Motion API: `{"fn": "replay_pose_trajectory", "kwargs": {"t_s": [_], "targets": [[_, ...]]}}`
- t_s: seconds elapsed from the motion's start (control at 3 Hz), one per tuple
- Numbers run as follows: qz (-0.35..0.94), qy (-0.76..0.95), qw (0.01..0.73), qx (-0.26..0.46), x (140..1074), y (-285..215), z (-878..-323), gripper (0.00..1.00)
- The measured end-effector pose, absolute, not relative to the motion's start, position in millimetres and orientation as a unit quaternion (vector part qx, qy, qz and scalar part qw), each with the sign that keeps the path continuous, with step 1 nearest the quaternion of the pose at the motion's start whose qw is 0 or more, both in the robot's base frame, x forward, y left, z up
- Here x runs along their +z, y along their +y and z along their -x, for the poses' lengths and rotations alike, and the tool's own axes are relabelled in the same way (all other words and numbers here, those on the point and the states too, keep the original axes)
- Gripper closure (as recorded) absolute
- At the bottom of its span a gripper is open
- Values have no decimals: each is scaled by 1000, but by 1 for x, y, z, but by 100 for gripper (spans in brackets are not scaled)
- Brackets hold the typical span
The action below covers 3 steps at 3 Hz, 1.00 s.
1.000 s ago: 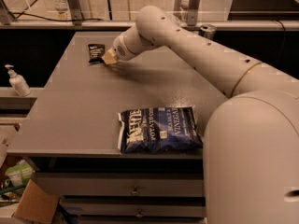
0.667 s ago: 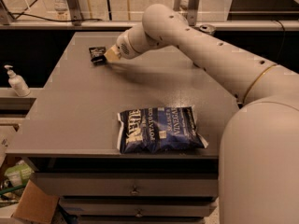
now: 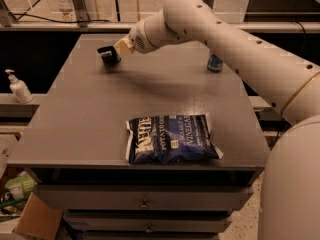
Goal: Pick rxbar chocolate
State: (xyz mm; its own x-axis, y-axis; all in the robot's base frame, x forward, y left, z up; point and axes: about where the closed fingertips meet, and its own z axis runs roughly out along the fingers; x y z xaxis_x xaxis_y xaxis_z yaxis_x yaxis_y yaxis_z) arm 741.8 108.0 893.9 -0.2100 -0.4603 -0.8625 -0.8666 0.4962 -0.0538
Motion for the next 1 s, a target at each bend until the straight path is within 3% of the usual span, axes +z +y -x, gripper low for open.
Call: {"fn": "replay_pose_trajectory", "kwargs": {"t_s": [1.0], "targets": [[442,715,506,195,963,70,-750,100]]}}
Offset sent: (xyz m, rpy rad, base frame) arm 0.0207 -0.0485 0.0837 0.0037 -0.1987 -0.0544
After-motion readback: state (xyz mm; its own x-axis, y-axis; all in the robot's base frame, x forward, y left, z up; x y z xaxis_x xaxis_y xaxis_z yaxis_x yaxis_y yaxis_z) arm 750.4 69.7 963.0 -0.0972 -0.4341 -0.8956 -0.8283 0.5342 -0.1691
